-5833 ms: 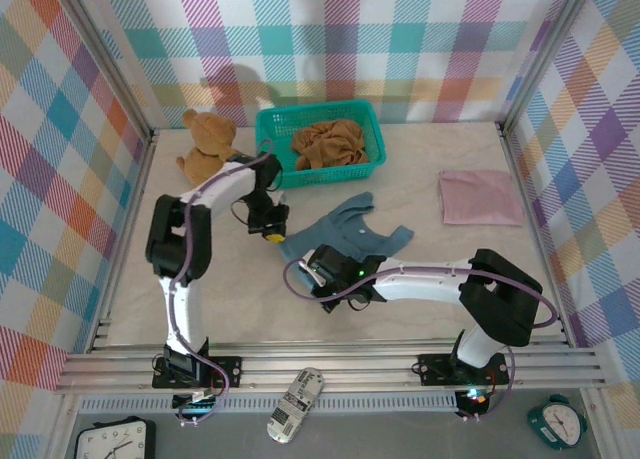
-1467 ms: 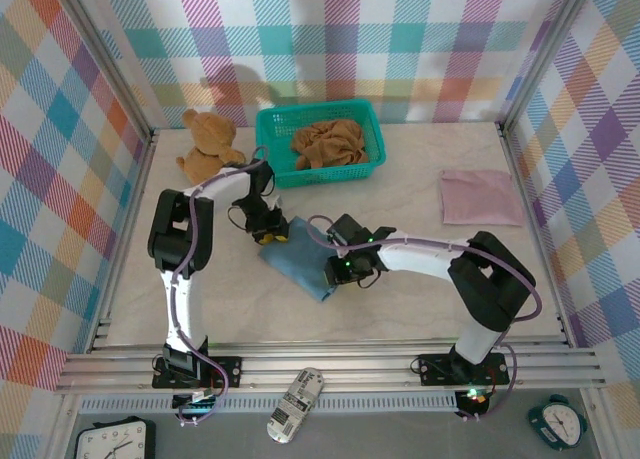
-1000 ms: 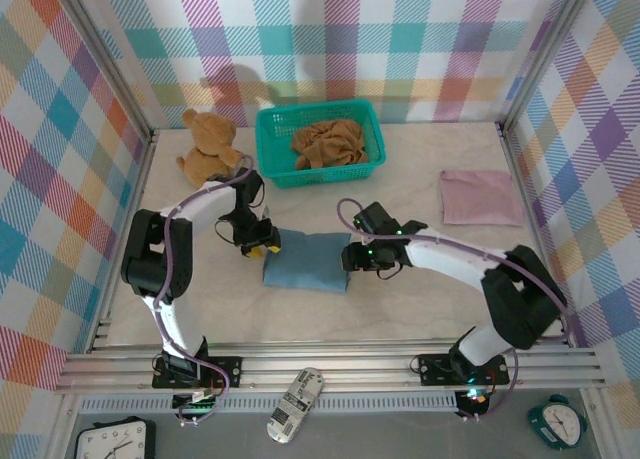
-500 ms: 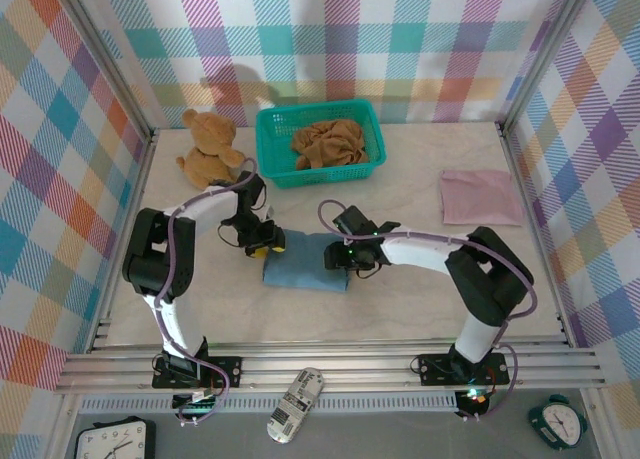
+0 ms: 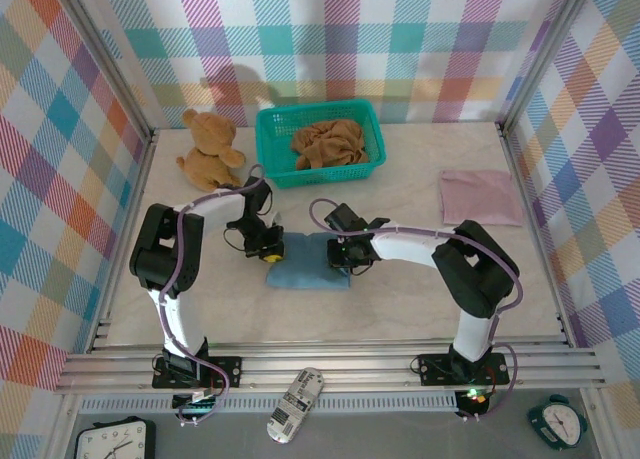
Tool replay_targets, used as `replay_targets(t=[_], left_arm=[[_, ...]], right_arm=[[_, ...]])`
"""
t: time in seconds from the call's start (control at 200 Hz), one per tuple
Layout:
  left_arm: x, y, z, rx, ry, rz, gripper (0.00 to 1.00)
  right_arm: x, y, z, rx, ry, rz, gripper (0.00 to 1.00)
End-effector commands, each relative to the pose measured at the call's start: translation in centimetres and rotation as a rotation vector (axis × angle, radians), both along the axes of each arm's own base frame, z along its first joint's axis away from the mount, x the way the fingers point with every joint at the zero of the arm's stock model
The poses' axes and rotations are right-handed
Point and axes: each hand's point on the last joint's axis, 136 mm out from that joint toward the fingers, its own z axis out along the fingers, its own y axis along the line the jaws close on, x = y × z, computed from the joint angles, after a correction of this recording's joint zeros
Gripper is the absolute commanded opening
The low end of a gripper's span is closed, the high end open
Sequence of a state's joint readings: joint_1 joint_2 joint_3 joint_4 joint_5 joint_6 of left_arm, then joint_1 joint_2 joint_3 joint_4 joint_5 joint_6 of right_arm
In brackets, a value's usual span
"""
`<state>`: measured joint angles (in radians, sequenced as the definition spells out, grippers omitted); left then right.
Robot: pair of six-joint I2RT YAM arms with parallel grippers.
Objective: Fold and stack the tank tops
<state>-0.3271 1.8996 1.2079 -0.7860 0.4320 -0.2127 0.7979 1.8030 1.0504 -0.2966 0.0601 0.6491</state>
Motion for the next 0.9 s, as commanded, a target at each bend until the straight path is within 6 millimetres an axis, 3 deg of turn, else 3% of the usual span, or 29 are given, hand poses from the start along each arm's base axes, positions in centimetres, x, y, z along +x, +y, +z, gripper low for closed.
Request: replay_targets(t=[0.0,0.225,0.385,0.67,0.895], left_arm=[[-0.6,-0.5,-0.7,0.015,0.036,-0.014,0.0],[1.0,-3.7,2.2,-0.063,-0.022,-0.001,0.0],[3.3,-8.9,4.3,-0.133,-0.107,-0.04,0.0],[8.4,-18.7,7.9,-0.235,-0.339,-0.087,0.0],[11.0,-25.8,9.4,-0.336,-0.471,-0.099,0.0]], right_arm=[[-0.7,-0.2,-0.5,0.026,0.008,-0.004,0.09],[0.7,-3.8,2.3,0.039,-0.054,0.004,0.06],[2.6,-8.0,5.7,0.003,-0.125,0.037,0.05],[6.4,-17.8,11.7,-0.172,-0.276,0.026,0.05],[9.6,-23.0,15.8,-0.325,-0.404,0.048,0.05]])
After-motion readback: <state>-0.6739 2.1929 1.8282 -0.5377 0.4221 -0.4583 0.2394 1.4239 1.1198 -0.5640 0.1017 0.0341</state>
